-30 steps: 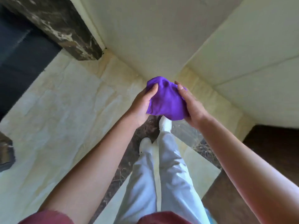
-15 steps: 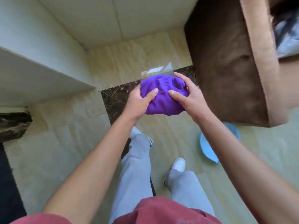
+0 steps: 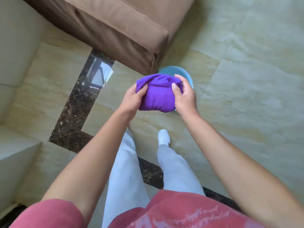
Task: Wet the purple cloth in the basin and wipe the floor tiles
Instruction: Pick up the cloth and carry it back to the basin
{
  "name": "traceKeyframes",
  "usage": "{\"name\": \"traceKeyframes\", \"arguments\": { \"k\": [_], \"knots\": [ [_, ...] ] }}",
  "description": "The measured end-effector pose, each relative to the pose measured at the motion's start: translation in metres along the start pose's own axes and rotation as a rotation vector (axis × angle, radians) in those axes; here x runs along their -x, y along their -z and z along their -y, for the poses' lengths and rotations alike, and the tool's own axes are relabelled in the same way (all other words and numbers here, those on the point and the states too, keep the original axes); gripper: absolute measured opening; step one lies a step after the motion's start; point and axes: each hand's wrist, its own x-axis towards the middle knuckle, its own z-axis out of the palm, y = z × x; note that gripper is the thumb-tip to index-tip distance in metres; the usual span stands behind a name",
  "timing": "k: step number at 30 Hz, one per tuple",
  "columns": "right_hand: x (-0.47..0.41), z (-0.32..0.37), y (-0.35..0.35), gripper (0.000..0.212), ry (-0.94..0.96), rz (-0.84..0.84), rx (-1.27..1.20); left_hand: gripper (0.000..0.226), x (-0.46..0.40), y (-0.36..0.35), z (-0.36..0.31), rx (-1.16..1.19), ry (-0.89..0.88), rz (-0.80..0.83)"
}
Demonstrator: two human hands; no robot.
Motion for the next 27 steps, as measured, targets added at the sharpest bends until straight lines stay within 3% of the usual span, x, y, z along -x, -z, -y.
{"name": "traceKeyframes", "arguments": {
  "k": [6,11,19,23,27],
  "knots": [
    [-0.045,-0.048,0.044,0.029,-0.158,-0.220,0.001,0.017,-0.077,-0.072,0.010,-0.129,0.235,0.169],
    [-0.109,-0.122,0.022,0.029,-0.232,-0.321,0.010,0.017,-0.179,-0.092,0.046,-0.393,0.345,0.259],
    [-0.212,-0.289,-0.051,0.031,-0.430,-0.261,0.061,0.019,-0.320,-0.103,0.187,-0.625,0.352,0.186],
    [-0.253,-0.376,-0.078,0.028,-0.435,-0.142,0.207,0.018,-0.385,-0.092,0.264,-0.733,0.374,0.199],
    [-0.300,-0.427,-0.110,0.027,-0.428,-0.100,0.246,0.011,-0.445,-0.068,0.331,-0.848,0.340,0.100]
  ]
}}
